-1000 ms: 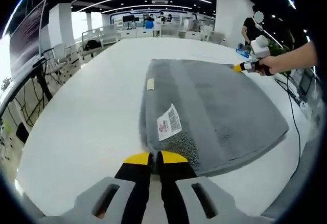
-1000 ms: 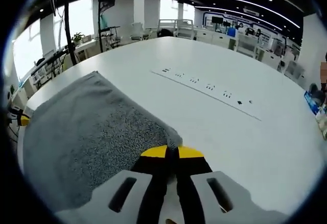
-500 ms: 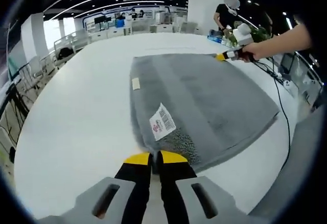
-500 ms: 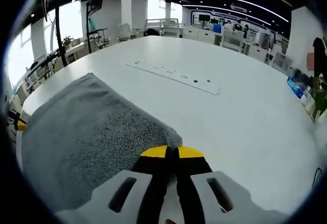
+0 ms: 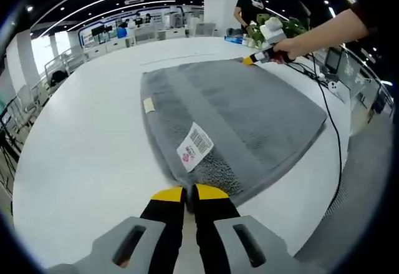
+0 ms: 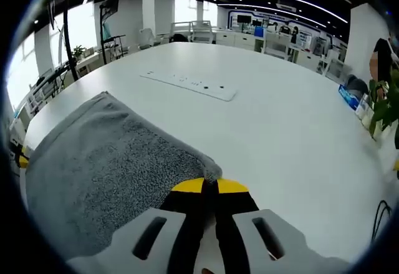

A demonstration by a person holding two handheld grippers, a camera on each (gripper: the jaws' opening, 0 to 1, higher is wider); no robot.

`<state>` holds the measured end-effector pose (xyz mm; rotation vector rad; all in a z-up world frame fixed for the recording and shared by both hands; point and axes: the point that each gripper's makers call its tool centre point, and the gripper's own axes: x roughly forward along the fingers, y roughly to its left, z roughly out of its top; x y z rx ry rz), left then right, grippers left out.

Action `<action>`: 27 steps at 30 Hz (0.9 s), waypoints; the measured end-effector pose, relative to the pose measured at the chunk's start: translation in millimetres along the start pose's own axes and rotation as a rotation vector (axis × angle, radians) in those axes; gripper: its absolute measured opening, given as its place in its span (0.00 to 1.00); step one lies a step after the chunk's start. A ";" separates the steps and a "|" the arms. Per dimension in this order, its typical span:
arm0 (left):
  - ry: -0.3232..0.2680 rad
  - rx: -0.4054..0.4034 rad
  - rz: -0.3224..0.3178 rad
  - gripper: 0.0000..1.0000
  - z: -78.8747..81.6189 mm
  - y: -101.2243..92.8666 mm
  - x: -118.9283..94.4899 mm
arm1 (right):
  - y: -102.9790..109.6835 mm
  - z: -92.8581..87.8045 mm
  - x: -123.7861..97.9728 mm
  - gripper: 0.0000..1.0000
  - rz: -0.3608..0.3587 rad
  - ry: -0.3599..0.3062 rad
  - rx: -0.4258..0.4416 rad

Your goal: Fold the towel on the table until its edges align and the towel forms a compact rectangular stack.

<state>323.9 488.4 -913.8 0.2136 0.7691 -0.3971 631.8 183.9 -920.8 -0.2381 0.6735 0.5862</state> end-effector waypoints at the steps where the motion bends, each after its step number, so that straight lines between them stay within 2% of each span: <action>1: 0.002 0.034 -0.002 0.05 0.4 -3.6 -0.1 | 0.6 0.4 -0.8 0.03 0.003 -0.003 0.005; 6: -0.005 -0.003 0.016 0.05 -0.7 0.1 -0.9 | 3.7 1.2 -4.1 0.03 0.014 -0.030 0.040; 8: 0.006 0.040 0.048 0.05 -3.3 1.4 -3.8 | 2.9 1.9 -3.1 0.03 0.019 -0.035 0.046; 11: 0.019 0.049 0.055 0.05 -6.4 2.6 -6.2 | 4.6 2.8 -4.2 0.03 0.030 -0.038 0.042; 19: 0.043 0.030 0.080 0.06 -9.6 8.6 -9.3 | 1.2 3.2 -2.5 0.02 0.051 -0.068 0.088; 20: 0.049 0.046 0.083 0.06 -9.2 8.3 -9.1 | 1.1 3.4 -2.6 0.02 0.055 -0.073 0.111; 23: 0.068 0.122 0.084 0.07 -7.6 8.7 -8.8 | 0.7 3.5 -1.6 0.02 0.056 -0.075 0.100; 25: 0.078 0.134 0.109 0.11 -5.8 10.6 -10.6 | 0.4 3.7 -1.4 0.02 0.056 -0.078 0.102; 27: 0.097 0.226 0.154 0.18 1.1 17.4 -13.9 | -1.1 3.4 -0.2 0.02 0.060 -0.082 0.106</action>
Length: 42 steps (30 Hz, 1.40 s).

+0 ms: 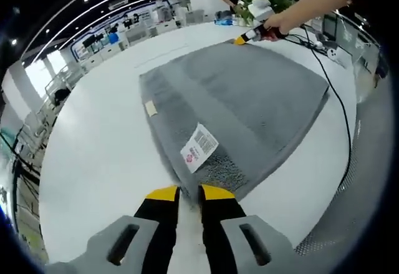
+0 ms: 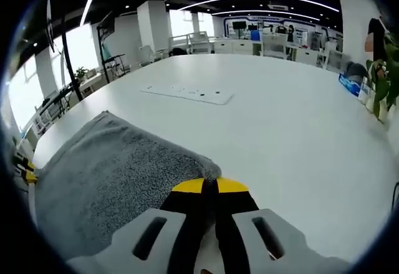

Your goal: Fold the towel on the table until its edges align and the towel forms a compact rectangular stack.

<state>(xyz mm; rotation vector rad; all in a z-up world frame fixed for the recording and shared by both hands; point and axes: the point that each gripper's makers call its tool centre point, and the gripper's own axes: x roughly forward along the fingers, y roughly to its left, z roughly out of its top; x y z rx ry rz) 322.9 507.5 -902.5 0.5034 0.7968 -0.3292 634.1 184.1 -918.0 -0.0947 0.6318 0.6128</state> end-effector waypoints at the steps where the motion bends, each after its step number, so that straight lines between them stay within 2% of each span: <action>1: -0.008 0.056 0.013 0.19 6.7 2.2 -0.8 | -1.4 -0.1 0.9 0.02 0.002 -0.002 -0.004; 2: -0.018 0.083 0.015 0.19 12.3 2.5 -1.4 | -1.7 0.0 1.4 0.02 0.006 -0.003 -0.021; 4: -0.045 0.078 0.003 0.19 24.5 -0.9 -2.3 | -1.5 -0.1 1.4 0.02 0.007 -0.003 -0.021; 6: -0.072 0.106 -0.007 0.20 40.8 -4.0 -3.0 | -3.8 -0.6 2.7 0.02 0.008 -0.007 -0.014; 9: -0.112 0.105 -0.053 0.22 62.6 -15.7 0.1 | -7.4 -1.5 4.7 0.02 0.010 -0.016 -0.007; 14: -0.173 0.175 -0.145 0.24 96.2 -50.6 10.4 | -5.6 -1.7 3.8 0.02 0.009 -0.020 -0.007; 21: -0.220 0.254 -0.269 0.26 125.5 -99.8 18.9 | -1.9 -2.2 2.1 0.02 0.012 -0.016 -0.017; 25: -0.254 0.309 -0.346 0.26 140.9 -132.0 21.0 | -1.7 -3.0 2.6 0.03 0.009 -0.008 -0.038; 34: -0.283 0.391 -0.454 0.26 160.5 -181.6 22.7 | 1.4 -3.0 -0.2 0.03 0.022 -0.019 -0.043; 42: -0.302 0.419 -0.508 0.26 174.6 -207.8 25.5 | 1.6 -2.4 -0.9 0.03 0.029 -0.027 -0.049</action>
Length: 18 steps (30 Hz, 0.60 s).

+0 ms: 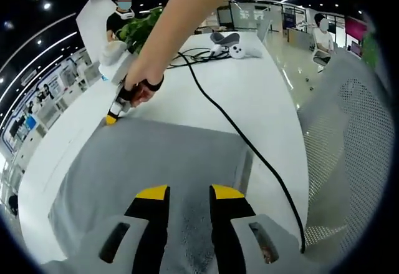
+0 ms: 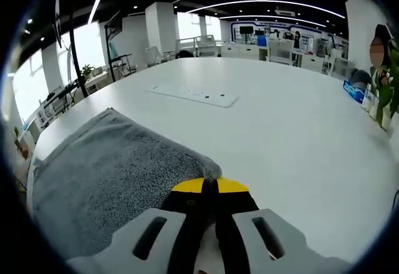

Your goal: Fold the towel on the table until its edges align and the towel forms a compact rectangular stack.

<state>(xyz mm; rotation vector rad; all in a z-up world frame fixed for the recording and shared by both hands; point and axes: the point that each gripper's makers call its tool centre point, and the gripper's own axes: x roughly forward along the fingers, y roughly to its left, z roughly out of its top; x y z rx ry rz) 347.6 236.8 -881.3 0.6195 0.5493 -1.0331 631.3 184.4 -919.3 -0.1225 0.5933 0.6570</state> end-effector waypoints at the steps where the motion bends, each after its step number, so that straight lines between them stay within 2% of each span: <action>1: -0.003 -0.001 -0.004 0.26 1.8 -1.2 1.3 | 0.0 0.0 0.0 0.03 0.000 0.000 0.000; 6: -0.017 0.009 -0.036 0.26 13.0 -12.5 10.0 | 0.2 0.5 -0.6 0.03 -0.003 -0.006 0.004; 18: -0.033 0.041 -0.111 0.26 27.4 -43.6 22.0 | -2.3 0.1 0.7 0.03 -0.002 -0.020 0.016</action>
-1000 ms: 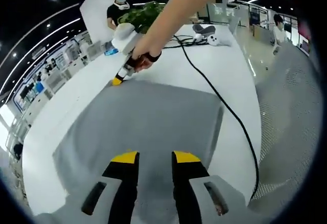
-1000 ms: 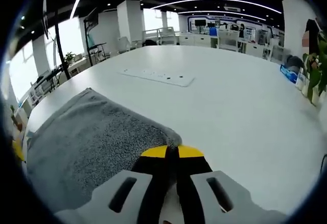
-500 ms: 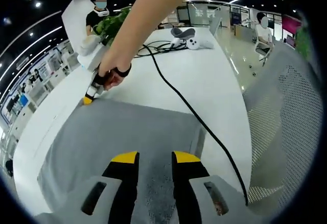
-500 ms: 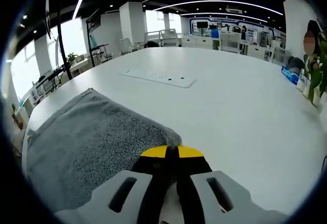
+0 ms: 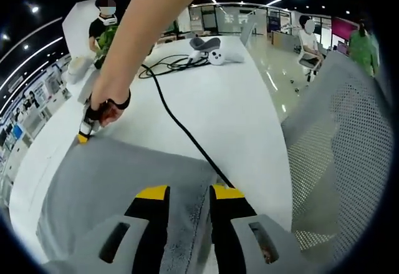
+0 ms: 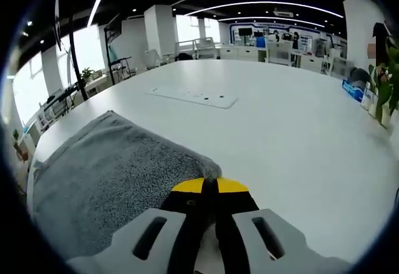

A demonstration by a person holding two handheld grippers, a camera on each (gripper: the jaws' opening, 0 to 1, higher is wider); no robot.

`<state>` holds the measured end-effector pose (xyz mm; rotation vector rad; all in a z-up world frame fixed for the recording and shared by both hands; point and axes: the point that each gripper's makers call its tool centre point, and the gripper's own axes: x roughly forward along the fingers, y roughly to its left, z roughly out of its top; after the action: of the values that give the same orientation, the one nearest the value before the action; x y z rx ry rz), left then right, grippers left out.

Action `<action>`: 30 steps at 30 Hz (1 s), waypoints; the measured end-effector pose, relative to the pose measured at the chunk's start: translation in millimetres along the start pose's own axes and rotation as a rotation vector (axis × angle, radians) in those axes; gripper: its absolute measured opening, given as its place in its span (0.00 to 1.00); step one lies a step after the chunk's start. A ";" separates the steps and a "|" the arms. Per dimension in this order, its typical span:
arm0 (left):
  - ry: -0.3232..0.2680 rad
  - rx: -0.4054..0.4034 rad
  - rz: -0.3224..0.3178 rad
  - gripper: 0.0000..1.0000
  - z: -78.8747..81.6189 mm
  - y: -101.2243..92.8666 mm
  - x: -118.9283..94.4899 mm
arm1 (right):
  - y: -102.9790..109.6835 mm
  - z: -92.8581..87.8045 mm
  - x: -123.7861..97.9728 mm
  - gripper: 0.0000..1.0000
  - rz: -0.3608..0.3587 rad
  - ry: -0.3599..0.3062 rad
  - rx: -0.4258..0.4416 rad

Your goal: Fold the towel on the table until its edges align and the towel forms a compact rectangular stack.

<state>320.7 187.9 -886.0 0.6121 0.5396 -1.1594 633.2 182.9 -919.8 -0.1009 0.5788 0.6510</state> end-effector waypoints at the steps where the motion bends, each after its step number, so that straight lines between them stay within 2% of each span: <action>1: 0.000 0.001 -0.006 0.26 0.4 -2.2 1.3 | 0.4 0.1 -0.3 0.03 0.000 -0.001 0.001; 5: 0.002 0.007 -0.023 0.26 2.8 -7.4 5.4 | 4.7 1.4 -2.8 0.03 0.000 -0.005 0.003; 16: 0.003 0.027 -0.052 0.24 11.1 -19.2 18.2 | -3.9 0.1 3.8 0.02 0.006 -0.021 0.010; 26: 0.015 -0.008 -0.073 0.22 12.2 -30.8 29.5 | -1.5 0.1 2.9 0.02 0.016 -0.020 0.010; 30: 0.001 -0.014 -0.064 0.21 16.3 -29.1 24.3 | -1.7 -0.2 2.8 0.02 0.019 -0.027 0.012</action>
<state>301.9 152.5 -895.4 0.5871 0.5711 -1.2148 635.9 183.0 -921.7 -0.0752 0.5584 0.6663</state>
